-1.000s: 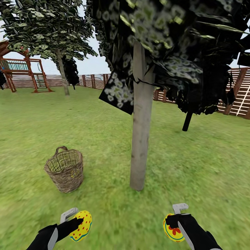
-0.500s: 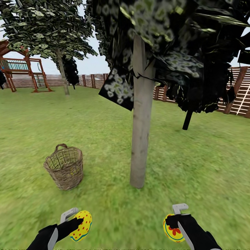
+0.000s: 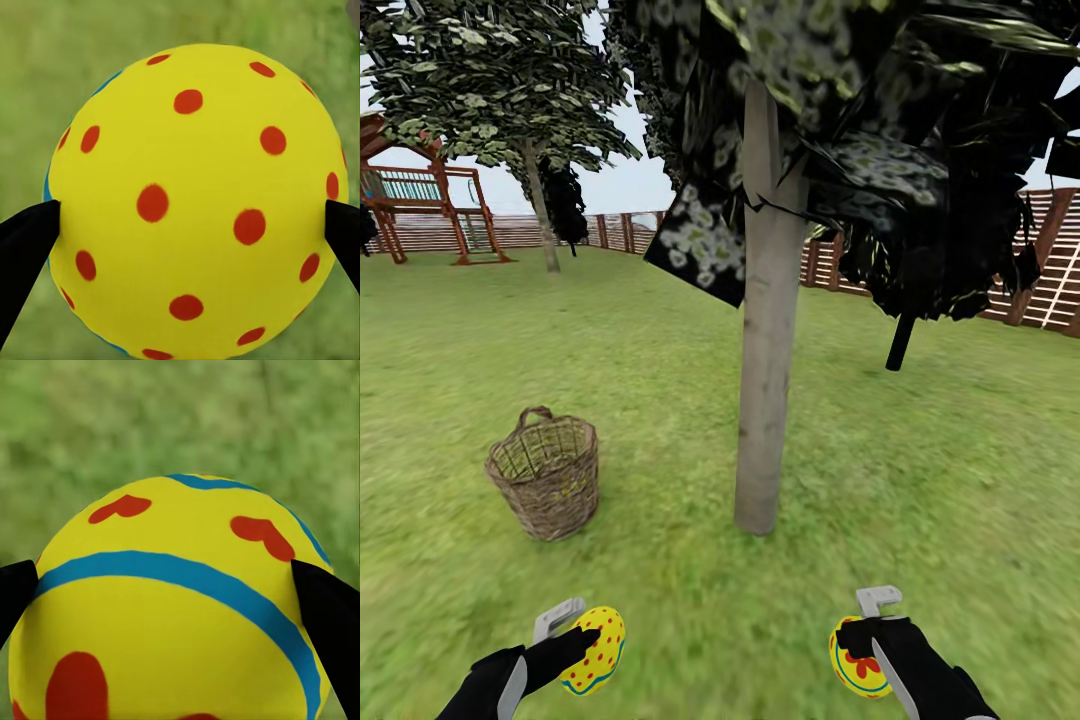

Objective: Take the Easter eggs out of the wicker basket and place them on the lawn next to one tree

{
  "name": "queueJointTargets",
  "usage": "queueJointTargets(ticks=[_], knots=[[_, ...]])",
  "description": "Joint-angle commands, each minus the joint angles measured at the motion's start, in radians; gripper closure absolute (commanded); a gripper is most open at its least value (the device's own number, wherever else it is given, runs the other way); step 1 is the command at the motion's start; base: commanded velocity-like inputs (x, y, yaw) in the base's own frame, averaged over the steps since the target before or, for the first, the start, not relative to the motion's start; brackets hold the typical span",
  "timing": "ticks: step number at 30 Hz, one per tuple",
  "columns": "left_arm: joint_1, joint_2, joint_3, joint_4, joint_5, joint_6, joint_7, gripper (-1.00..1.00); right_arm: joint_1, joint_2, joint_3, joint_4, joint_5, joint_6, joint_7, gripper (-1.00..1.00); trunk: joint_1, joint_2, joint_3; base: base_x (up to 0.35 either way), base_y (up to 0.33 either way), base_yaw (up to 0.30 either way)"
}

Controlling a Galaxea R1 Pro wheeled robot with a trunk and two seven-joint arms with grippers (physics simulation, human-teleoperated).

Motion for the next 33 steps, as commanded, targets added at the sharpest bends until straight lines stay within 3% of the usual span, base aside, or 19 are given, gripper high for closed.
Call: queueJointTargets(ticks=[1, 23, 33], knots=[[-0.001, -0.001, 0.008, -0.002, -0.010, 0.005, -0.009, 1.00, -0.001, -0.002, 0.006, -0.002, 0.002, 0.006, -0.003, 1.00, 0.004, -0.008, -0.004, 0.000, 0.000, 0.000], [-0.001, -0.004, 0.008, -0.002, -0.010, 0.005, -0.009, 1.00, -0.001, 0.002, 0.007, 0.000, 0.002, 0.006, -0.003, 1.00, 0.088, -0.162, -0.073, 0.000, 0.000, 0.000], [-0.001, -0.004, 0.008, -0.002, -0.011, 0.005, -0.009, 1.00, -0.001, 0.012, 0.007, 0.009, 0.002, 0.005, -0.004, 1.00, 0.093, -0.164, -0.112, 0.000, 0.000, 0.000]])
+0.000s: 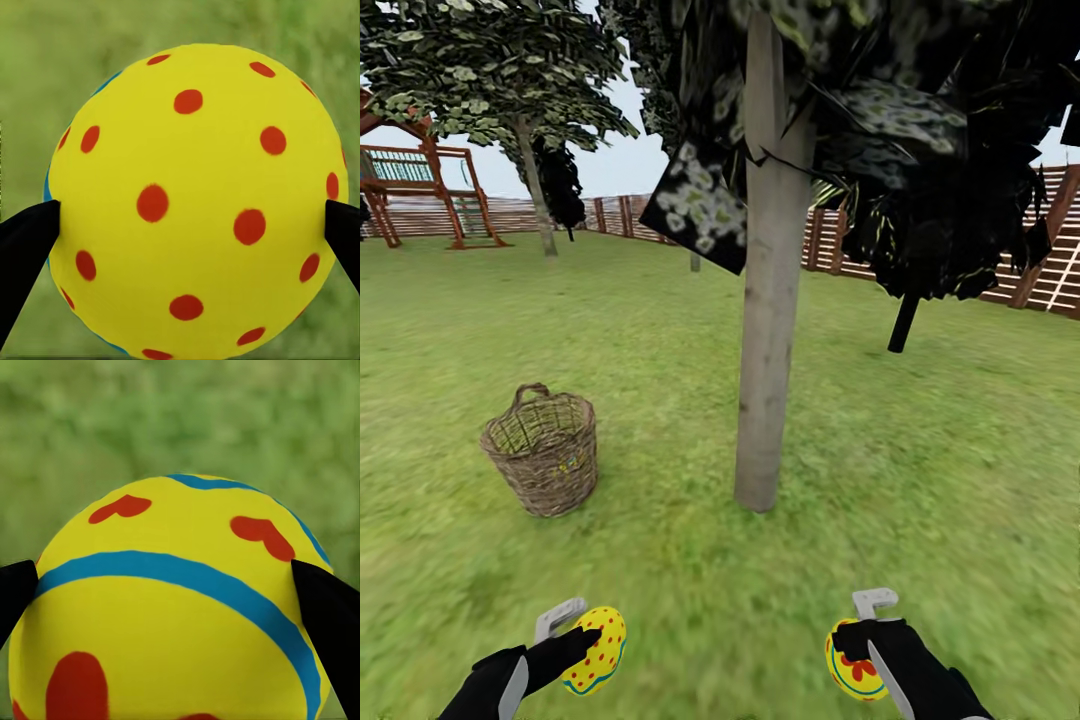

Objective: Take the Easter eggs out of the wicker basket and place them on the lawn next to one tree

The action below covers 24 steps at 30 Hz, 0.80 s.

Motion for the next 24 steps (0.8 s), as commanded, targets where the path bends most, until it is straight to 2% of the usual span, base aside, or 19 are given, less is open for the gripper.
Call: queueJointTargets(ticks=[1, 24], knots=[[-0.001, -0.001, 0.008, -0.002, -0.010, 0.005, -0.009, 1.00, 0.000, -0.001, 0.006, -0.002, 0.002, 0.006, -0.003, 1.00, 0.000, -0.001, -0.005, 0.000, 0.000, 0.000], [-0.001, -0.002, 0.008, -0.002, -0.010, 0.005, -0.009, 1.00, 0.000, -0.001, 0.007, -0.002, 0.003, 0.006, -0.003, 1.00, 0.011, -0.006, -0.094, 0.000, 0.000, 0.000]])
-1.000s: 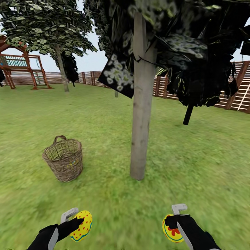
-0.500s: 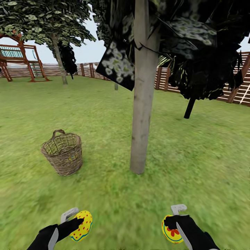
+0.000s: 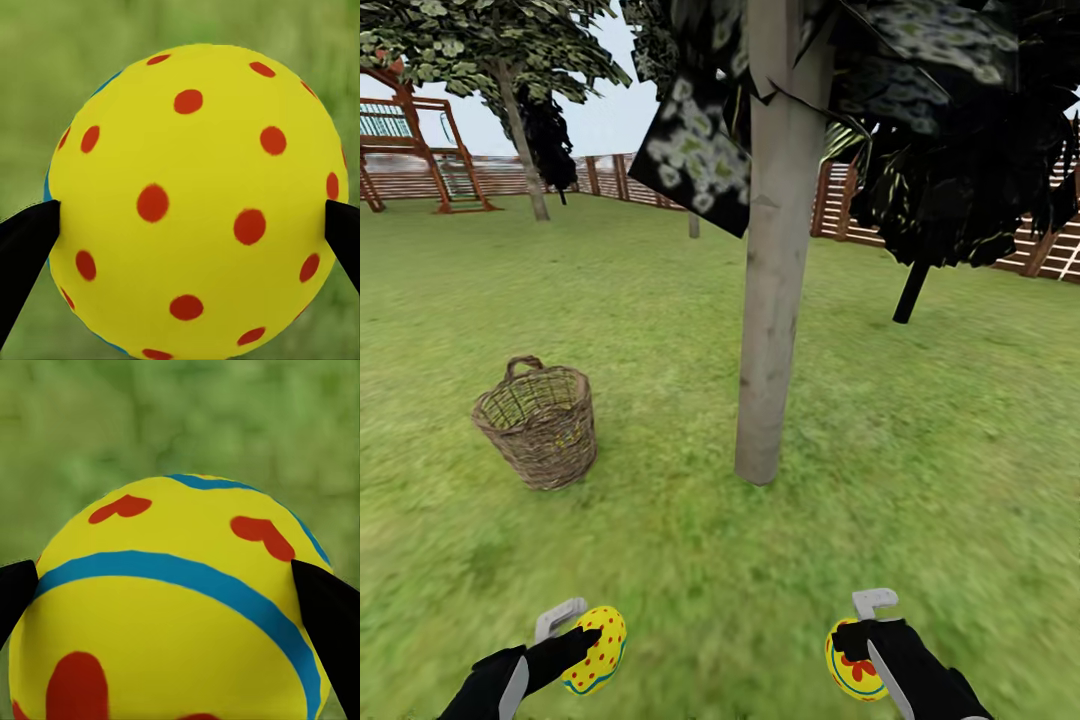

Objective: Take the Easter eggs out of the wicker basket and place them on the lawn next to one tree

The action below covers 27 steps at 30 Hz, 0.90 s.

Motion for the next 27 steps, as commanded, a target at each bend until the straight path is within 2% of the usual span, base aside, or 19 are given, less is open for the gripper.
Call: queueJointTargets(ticks=[1, 20, 27], knots=[[-0.001, -0.004, 0.008, -0.002, -0.010, 0.005, -0.009, 1.00, 0.000, -0.001, 0.006, -0.001, 0.002, 0.006, -0.003, 1.00, 0.000, -0.001, -0.005, 0.000, 0.000, 0.000], [-0.001, -0.007, 0.007, -0.003, -0.009, 0.005, -0.009, 1.00, -0.001, -0.001, 0.006, -0.002, 0.003, 0.006, -0.003, 1.00, 0.009, -0.005, -0.078, 0.000, 0.000, 0.000], [-0.001, 0.011, 0.010, -0.027, -0.010, 0.004, -0.008, 1.00, -0.001, -0.003, 0.002, -0.002, 0.001, 0.008, -0.001, 1.00, 0.012, -0.007, -0.105, 0.000, 0.000, 0.000]])
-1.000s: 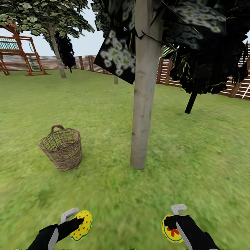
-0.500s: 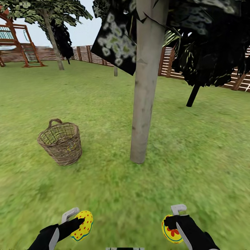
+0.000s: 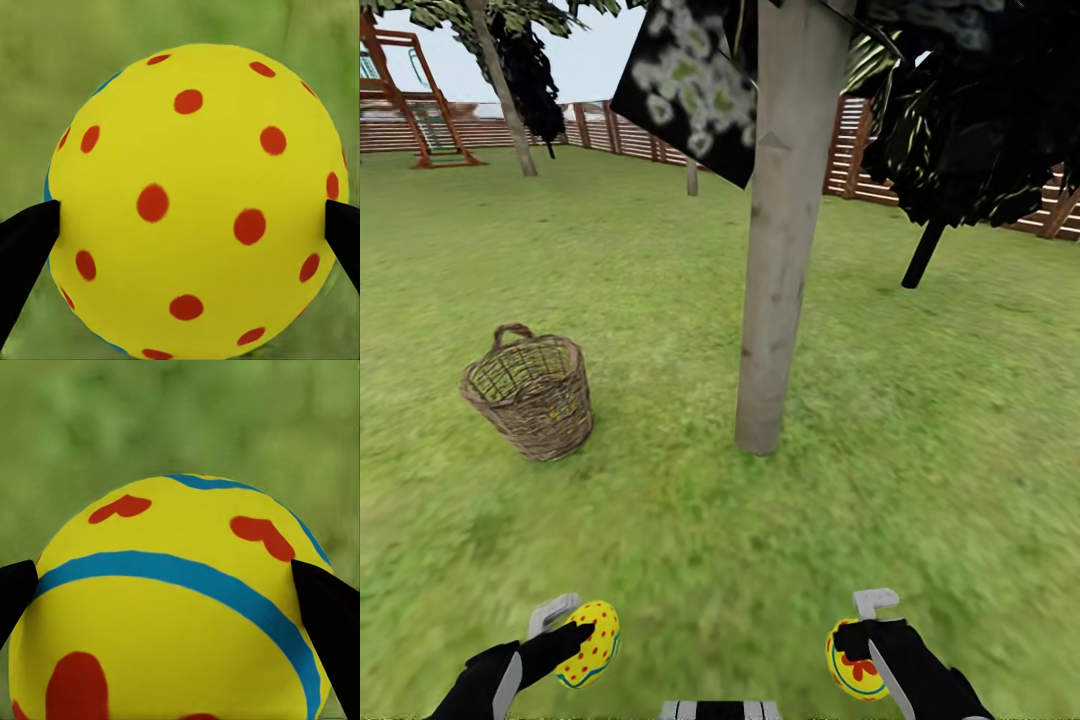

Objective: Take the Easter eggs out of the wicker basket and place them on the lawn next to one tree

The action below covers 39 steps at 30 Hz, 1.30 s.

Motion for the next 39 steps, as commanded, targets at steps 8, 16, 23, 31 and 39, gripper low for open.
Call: queueJointTargets(ticks=[8, 16, 23, 31, 39], knots=[[-0.005, -0.006, 0.005, -0.079, -0.004, 0.025, 0.122, 1.00, 0.000, -0.016, 0.000, -0.099, 0.002, 0.053, 0.003, 1.00, 0.003, -0.002, -0.032, 0.000, 0.000, 0.000], [-0.007, 0.000, 0.008, -0.087, 0.000, 0.022, 0.121, 1.00, 0.000, -0.015, 0.001, -0.115, 0.001, 0.054, 0.003, 1.00, 0.007, -0.004, -0.063, 0.000, 0.000, 0.000], [-0.006, -0.003, 0.008, -0.099, -0.001, 0.022, 0.121, 1.00, 0.000, -0.013, 0.003, -0.115, 0.002, 0.054, 0.003, 1.00, 0.010, -0.006, -0.090, 0.000, 0.000, 0.000], [-0.006, -0.005, 0.008, -0.097, -0.001, 0.022, 0.122, 1.00, 0.000, -0.013, 0.003, -0.115, 0.001, 0.053, 0.003, 1.00, 0.014, -0.008, -0.121, 0.000, 0.000, 0.000], [-0.006, -0.007, 0.007, -0.095, -0.002, 0.021, 0.122, 1.00, 0.000, -0.010, 0.004, -0.115, 0.001, 0.053, 0.003, 1.00, 0.017, -0.009, -0.148, 0.000, 0.000, 0.000]])
